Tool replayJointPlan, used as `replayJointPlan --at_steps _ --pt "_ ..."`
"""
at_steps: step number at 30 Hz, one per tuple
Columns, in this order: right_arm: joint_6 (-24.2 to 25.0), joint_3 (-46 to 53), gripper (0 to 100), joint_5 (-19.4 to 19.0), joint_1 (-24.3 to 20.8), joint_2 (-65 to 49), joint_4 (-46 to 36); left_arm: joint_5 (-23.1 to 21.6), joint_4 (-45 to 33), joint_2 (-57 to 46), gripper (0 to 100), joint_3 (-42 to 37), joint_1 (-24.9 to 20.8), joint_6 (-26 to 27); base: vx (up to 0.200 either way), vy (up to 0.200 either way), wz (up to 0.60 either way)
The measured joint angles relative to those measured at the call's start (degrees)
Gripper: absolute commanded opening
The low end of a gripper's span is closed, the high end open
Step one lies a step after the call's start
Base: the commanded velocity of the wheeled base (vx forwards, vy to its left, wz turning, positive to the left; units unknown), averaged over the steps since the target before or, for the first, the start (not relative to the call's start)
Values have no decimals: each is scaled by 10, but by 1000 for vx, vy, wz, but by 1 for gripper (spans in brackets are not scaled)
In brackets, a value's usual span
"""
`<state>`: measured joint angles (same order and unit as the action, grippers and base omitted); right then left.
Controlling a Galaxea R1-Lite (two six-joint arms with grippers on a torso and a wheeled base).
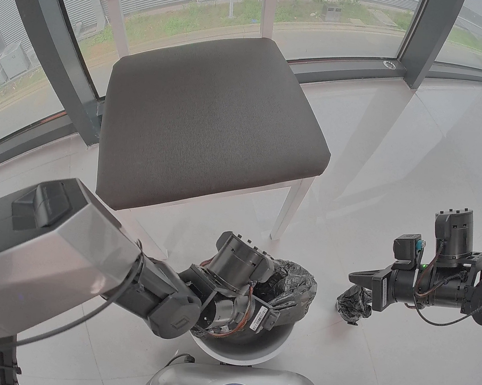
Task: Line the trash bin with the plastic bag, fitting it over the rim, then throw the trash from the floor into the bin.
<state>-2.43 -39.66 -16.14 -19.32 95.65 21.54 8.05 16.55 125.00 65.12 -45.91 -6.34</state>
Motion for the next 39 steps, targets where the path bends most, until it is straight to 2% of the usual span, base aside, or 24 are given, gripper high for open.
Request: replayJointPlan --at_steps 10,11,26,39 --pt "0 4 0 0 -1 -2 0 -4 3 39 100 15 -1 -1 0 0 0" --pt "0 5 0 0 -1 -2 1 -5 5 42 0 17 -1 -1 0 0 0" --pt "1 15 0 0 2 -9 2 -12 8 61 0 35 -8 -18 0 0 0" --pt "1 15 0 0 3 -9 2 -12 10 54 0 35 -88 -83 0 0 0"
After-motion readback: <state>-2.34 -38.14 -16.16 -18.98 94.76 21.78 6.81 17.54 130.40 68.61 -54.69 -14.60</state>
